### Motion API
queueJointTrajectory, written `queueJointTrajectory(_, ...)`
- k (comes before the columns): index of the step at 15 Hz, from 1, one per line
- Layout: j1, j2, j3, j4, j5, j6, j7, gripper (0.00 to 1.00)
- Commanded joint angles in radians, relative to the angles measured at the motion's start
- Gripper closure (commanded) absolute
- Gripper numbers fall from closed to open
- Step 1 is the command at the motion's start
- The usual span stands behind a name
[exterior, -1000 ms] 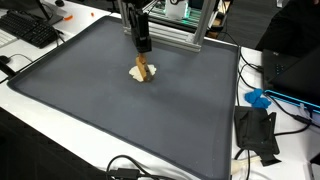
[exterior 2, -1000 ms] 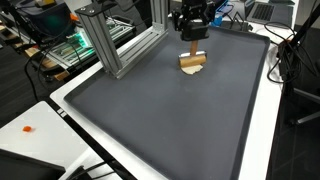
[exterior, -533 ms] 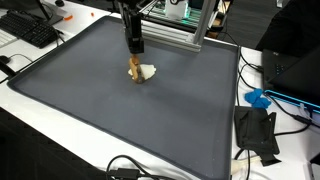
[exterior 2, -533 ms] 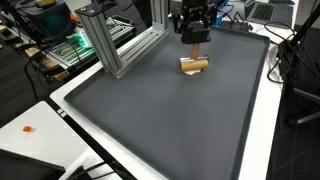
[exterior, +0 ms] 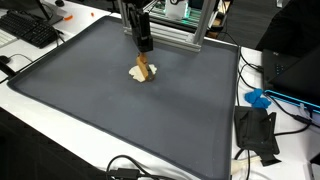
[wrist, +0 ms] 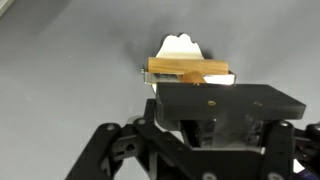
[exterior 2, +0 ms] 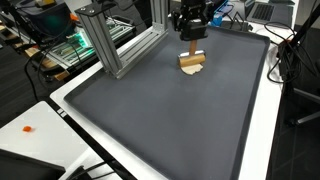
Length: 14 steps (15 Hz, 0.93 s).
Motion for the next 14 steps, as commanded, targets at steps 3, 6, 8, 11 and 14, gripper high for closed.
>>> queueJointTrajectory(3,0.006,0.014,0.009,-0.019,0.010,-0.051,-0.033,0.44)
queueJointTrajectory(6,0.004,0.009,0.011,-0.018,0.019,-0.052,-0.056,0.44)
queueJointTrajectory(8,0.002,0.003,0.016,-0.020,0.031,-0.060,-0.089,0.44)
queueJointTrajectory(11,-0.001,-0.006,0.020,-0.025,0.048,-0.069,-0.143,0.44)
queueJointTrajectory(14,-0.001,-0.010,0.019,-0.026,0.053,-0.085,-0.184,0.44)
